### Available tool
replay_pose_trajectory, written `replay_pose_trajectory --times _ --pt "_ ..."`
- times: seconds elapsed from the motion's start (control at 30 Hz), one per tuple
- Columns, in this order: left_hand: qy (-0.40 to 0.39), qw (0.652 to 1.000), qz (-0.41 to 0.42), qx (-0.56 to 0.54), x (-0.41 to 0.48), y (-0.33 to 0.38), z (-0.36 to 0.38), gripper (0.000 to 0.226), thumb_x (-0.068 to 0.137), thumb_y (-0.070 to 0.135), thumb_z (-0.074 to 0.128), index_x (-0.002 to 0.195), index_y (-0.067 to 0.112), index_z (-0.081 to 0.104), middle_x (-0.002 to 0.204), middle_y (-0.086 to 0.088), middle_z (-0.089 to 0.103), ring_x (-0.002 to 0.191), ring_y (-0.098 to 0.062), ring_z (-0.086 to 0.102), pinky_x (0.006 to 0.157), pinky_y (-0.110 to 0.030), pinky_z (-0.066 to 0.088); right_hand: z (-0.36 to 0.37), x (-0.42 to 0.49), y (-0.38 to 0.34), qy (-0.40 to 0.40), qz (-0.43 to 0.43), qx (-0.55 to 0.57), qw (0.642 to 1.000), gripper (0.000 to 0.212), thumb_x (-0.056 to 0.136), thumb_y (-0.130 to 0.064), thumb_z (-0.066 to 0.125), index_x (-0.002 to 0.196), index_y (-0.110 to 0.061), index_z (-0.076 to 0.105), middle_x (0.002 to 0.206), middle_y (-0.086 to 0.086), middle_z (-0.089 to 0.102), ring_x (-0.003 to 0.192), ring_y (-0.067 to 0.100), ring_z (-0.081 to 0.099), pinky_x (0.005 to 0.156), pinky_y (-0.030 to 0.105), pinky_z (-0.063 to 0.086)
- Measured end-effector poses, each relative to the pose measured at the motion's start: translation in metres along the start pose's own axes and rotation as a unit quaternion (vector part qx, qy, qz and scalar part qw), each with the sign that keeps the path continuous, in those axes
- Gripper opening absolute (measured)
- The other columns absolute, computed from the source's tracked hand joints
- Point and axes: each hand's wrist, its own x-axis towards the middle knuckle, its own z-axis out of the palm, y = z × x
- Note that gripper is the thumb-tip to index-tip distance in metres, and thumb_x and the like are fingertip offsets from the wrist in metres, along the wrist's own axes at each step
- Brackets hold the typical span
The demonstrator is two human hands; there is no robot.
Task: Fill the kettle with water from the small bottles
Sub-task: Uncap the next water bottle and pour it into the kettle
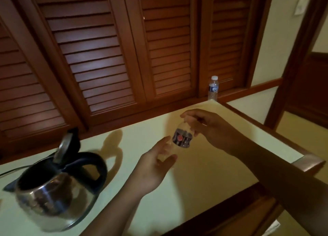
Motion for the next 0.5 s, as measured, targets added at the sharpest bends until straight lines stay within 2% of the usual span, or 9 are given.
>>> replay_pose_trajectory --times 0.1,0.17,0.3,0.4,0.5 --pt "-0.017 0.998 0.005 -0.054 0.049 0.021 0.033 0.051 0.097 0.024 0.074 0.142 0.04 0.057 0.119 0.011 0.068 0.102 0.005 0.064 0.079 -0.011 0.05 -0.041 0.019 0.032 0.018 -0.004 0.044 0.999 0.027 0.101 -0.044 0.052 0.121 -0.033 0.066 0.107 -0.015 0.066 0.101 0.009 0.063 0.079 0.029 0.056" --pt "-0.023 0.999 0.014 -0.04 0.08 0.031 0.057 0.052 0.094 0.028 0.078 0.138 0.046 0.06 0.118 0.011 0.067 0.105 -0.005 0.064 0.084 -0.021 0.054 -0.069 0.032 0.049 0.024 -0.005 0.055 0.998 0.026 0.1 -0.045 0.052 0.121 -0.036 0.066 0.107 -0.022 0.066 0.106 0.009 0.063 0.089 0.037 0.057" --pt "-0.026 0.999 0.014 -0.026 0.14 0.045 0.099 0.048 0.09 0.029 0.081 0.131 0.048 0.065 0.114 0.015 0.066 0.094 0.0 0.06 0.078 -0.014 0.045 -0.118 0.055 0.082 0.051 -0.023 0.068 0.996 0.028 0.099 -0.038 0.055 0.122 -0.03 0.066 0.114 -0.014 0.068 0.109 0.009 0.064 0.096 0.044 0.055" --pt "0.005 1.0 0.013 -0.012 0.179 0.051 0.123 0.041 0.087 0.03 0.083 0.122 0.045 0.069 0.105 0.016 0.067 0.088 -0.005 0.058 0.073 -0.019 0.046 -0.146 0.076 0.109 0.041 -0.009 0.117 0.992 0.029 0.095 -0.049 0.06 0.123 -0.04 0.065 0.12 -0.015 0.068 0.118 0.01 0.062 0.099 0.045 0.055" --pt "0.04 0.999 -0.008 -0.012 0.214 0.053 0.142 0.04 0.08 0.037 0.084 0.116 0.045 0.067 0.104 0.013 0.068 0.089 -0.015 0.061 0.077 -0.029 0.051 -0.16 0.095 0.139 0.059 -0.012 0.141 0.988 0.034 0.1 -0.035 0.059 0.134 -0.031 0.06 0.127 -0.015 0.067 0.121 0.005 0.061 0.102 0.035 0.052"
